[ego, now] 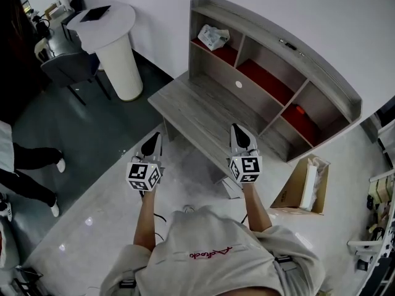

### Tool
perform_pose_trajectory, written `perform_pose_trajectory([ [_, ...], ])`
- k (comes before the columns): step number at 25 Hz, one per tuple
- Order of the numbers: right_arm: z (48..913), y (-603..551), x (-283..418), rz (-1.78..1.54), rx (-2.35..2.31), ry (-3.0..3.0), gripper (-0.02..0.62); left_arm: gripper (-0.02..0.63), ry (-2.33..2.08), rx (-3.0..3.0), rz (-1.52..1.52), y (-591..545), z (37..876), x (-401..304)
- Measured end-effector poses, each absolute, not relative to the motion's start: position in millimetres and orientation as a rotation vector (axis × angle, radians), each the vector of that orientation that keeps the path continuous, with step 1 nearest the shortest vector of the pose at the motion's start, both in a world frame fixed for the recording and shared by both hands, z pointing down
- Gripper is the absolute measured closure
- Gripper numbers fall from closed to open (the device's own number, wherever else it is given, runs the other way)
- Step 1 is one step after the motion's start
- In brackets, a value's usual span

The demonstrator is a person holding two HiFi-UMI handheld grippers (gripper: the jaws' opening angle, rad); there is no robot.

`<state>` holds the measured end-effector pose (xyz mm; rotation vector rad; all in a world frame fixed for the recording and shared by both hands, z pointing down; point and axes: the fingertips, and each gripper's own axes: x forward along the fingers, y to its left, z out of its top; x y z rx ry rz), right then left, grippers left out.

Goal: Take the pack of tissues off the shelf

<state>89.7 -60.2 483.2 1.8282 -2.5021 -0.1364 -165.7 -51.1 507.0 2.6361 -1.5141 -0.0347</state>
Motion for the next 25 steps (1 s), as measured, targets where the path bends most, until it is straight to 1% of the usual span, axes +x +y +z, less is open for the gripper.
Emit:
perform_pose_trajectory([
  [15, 506.5, -105.7, 69.7, -0.099, 1.793, -2.477, 0.588, 0.607, -1.502, 2.611, -0.027, -93.4, 529.9, -177.6],
  [25, 509.5, -200.8, 67.2, -0.089, 1.779, -2.483, 0.588, 0.607, -1.467, 2.625, 0.005, -196.3, 531.1, -165.9],
])
